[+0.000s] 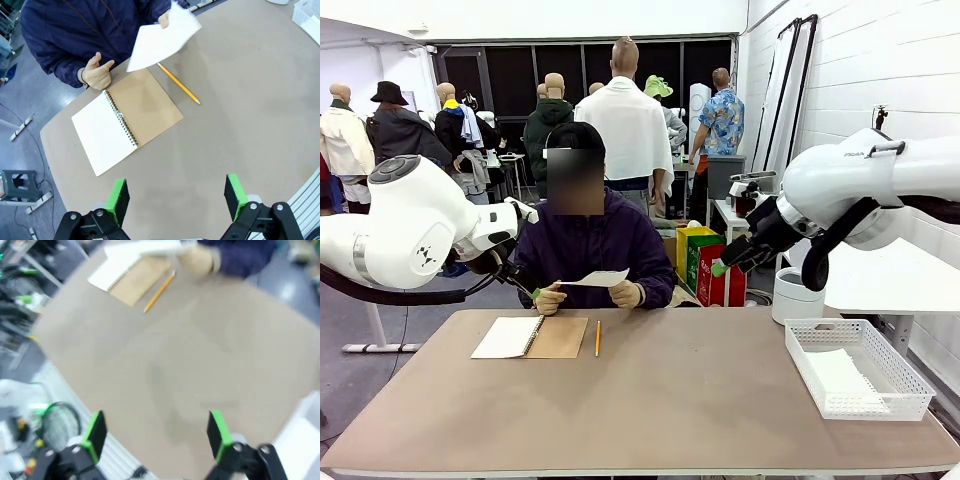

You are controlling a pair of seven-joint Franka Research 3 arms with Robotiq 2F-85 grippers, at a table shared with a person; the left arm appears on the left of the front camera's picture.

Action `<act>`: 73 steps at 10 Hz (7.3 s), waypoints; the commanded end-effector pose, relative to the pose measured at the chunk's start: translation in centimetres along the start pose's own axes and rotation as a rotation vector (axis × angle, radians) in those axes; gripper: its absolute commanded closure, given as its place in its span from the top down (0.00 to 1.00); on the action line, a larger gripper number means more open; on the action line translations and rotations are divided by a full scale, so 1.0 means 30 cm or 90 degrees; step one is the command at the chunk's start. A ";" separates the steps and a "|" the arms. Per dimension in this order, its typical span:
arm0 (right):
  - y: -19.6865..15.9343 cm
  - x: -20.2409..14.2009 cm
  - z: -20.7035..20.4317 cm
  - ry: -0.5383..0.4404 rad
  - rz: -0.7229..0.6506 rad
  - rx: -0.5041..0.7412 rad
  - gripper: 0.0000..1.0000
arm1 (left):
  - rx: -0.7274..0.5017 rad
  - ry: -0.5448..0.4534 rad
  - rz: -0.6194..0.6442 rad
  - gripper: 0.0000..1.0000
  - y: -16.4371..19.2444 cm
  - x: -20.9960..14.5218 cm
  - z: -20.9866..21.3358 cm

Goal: Sort the paper based on its condition.
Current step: If a person hands you a paper, place it in the Organizing basket , and if it's crumpled, put it in the Trash can.

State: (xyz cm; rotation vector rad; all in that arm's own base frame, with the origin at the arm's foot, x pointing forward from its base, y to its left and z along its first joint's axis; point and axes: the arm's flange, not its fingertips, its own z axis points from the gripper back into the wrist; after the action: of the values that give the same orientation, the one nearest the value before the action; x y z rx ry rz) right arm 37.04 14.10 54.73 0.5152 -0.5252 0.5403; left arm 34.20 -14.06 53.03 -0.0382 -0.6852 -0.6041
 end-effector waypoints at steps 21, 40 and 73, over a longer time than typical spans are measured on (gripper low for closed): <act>-0.278 0.126 -0.411 0.160 -0.633 0.321 1.00 | 0.000 0.001 0.000 1.00 0.003 -0.002 -0.002; -0.378 0.240 -0.701 0.212 -0.792 0.341 0.00 | 0.000 0.001 0.000 1.00 0.003 -0.002 -0.002; -0.984 -0.170 0.117 0.179 -0.473 -0.055 0.00 | 0.000 0.001 0.000 1.00 0.003 -0.002 -0.002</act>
State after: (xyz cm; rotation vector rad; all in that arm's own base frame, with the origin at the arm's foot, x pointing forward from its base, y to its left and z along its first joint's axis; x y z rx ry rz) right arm 49.18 -11.02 45.56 0.5021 -0.0871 -0.1646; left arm 34.21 -14.06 53.03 -0.0378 -0.6851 -0.6041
